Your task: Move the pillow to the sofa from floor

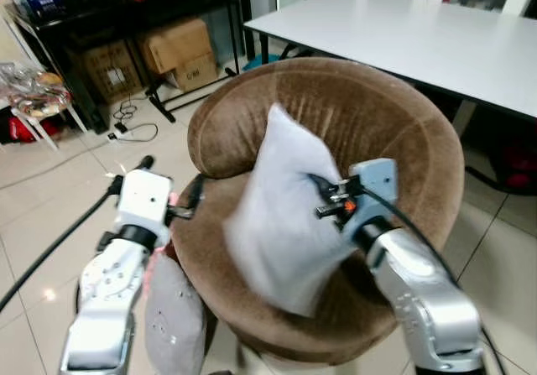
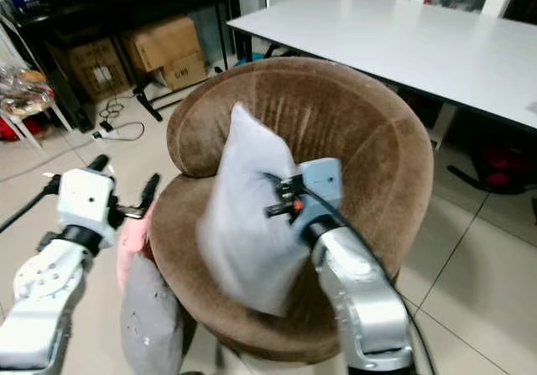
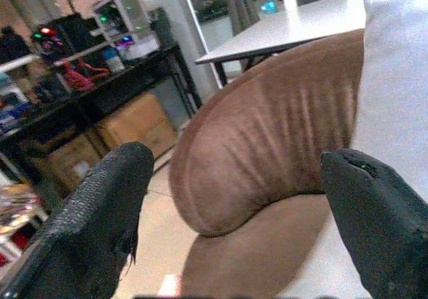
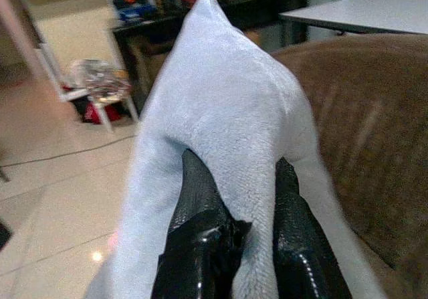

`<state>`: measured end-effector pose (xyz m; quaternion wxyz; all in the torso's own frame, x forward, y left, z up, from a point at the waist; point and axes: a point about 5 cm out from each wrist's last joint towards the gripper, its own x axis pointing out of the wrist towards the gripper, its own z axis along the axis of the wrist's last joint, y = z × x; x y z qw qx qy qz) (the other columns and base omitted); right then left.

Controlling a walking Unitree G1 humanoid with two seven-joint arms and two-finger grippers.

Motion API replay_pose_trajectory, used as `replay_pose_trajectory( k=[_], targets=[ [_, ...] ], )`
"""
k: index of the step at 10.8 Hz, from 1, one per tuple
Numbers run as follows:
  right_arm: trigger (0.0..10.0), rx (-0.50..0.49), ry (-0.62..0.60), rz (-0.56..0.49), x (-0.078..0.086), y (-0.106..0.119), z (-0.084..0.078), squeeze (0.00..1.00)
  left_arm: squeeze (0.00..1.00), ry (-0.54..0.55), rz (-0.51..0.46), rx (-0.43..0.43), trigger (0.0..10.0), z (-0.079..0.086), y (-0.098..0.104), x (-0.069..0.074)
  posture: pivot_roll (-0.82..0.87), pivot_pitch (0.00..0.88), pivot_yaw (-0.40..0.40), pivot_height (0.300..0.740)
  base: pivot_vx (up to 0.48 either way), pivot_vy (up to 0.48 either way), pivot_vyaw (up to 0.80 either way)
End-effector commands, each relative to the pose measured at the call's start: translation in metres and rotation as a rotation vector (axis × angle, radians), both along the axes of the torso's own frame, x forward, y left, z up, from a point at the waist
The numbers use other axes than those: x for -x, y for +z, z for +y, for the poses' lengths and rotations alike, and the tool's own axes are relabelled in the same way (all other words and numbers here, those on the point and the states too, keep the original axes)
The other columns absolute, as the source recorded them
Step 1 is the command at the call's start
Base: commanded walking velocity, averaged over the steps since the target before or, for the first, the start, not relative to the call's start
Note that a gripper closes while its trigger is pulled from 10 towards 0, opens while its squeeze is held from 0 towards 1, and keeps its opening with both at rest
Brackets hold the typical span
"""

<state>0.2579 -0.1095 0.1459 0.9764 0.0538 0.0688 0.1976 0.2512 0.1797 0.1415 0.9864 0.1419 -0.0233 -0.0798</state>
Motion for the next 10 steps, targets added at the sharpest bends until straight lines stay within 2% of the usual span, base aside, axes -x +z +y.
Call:
replay_pose_trajectory(
  k=[1,6,7,8,10],
  targets=[
    [10.0,-0.012,0.008,-0.040,-0.004,0.010,0.004,0.00,0.71,0.012,-0.011,-0.007,10.0,0.003,0.004,0.000,-0.10,0.000,0.090,0.740,0.334,0.000,0.00],
    [10.0,0.030,-0.004,-0.039,-0.007,0.009,0.002,0.00,0.70,0.009,-0.004,-0.018,10.0,0.003,0.003,-0.001,-0.10,0.000,0.088,0.740,0.325,0.000,0.00],
    [10.0,0.040,-0.001,-0.038,-0.007,0.009,0.002,0.00,0.69,0.007,0.001,-0.021,10.0,0.002,0.002,-0.001,-0.10,0.000,0.086,0.740,0.000,0.000,0.00],
    [10.0,0.063,0.008,-0.030,-0.009,0.009,0.002,0.00,0.62,-0.021,0.029,-0.041,10.0,0.001,-0.002,0.001,-0.10,0.000,0.082,0.740,0.000,0.000,0.00],
    [10.0,0.081,0.067,0.014,-0.015,0.013,0.008,0.00,0.62,-0.127,0.086,-0.068,10.0,0.004,-0.007,0.007,-0.10,0.000,0.075,0.740,0.000,0.000,0.00]
  ],
)
